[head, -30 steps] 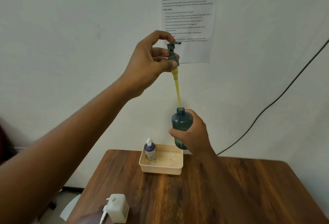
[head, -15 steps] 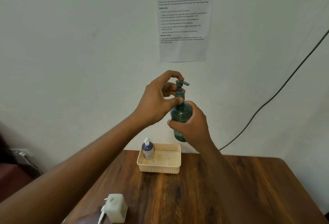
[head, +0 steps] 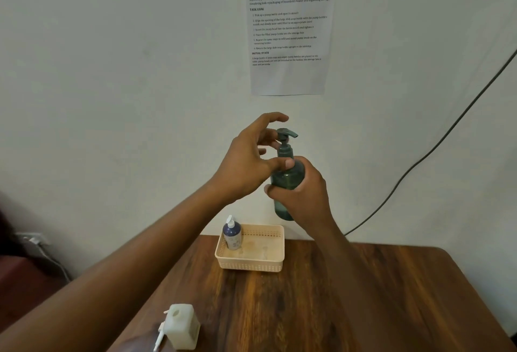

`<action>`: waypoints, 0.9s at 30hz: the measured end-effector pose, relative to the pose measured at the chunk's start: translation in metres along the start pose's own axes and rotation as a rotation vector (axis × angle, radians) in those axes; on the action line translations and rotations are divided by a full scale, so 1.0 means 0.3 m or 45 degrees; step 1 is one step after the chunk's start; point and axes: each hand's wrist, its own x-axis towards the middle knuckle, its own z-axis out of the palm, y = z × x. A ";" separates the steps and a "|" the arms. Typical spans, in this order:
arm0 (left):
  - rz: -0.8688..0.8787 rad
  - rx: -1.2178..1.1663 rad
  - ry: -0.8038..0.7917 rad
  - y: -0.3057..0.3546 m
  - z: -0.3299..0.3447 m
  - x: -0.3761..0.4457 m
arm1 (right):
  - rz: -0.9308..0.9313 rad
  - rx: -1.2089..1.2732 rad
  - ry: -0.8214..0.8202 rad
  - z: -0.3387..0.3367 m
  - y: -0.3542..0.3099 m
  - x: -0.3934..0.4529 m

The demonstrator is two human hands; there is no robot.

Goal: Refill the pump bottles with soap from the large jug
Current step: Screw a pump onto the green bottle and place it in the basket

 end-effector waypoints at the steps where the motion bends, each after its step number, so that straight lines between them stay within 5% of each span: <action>1: -0.009 -0.010 0.040 0.004 0.004 0.004 | -0.004 0.002 0.005 -0.001 -0.004 0.002; 6: -0.020 -0.112 0.167 0.015 0.032 0.011 | -0.011 0.004 -0.015 0.001 -0.013 0.000; 16: -0.150 -0.483 -0.269 0.019 -0.029 0.043 | 0.041 0.092 -0.003 -0.037 -0.003 -0.004; 22: -0.093 -0.268 0.108 0.032 0.034 0.033 | 0.001 0.058 0.013 -0.037 -0.023 -0.003; 27: -0.099 -0.311 0.003 0.033 0.026 0.036 | 0.032 0.097 -0.002 -0.044 -0.019 -0.008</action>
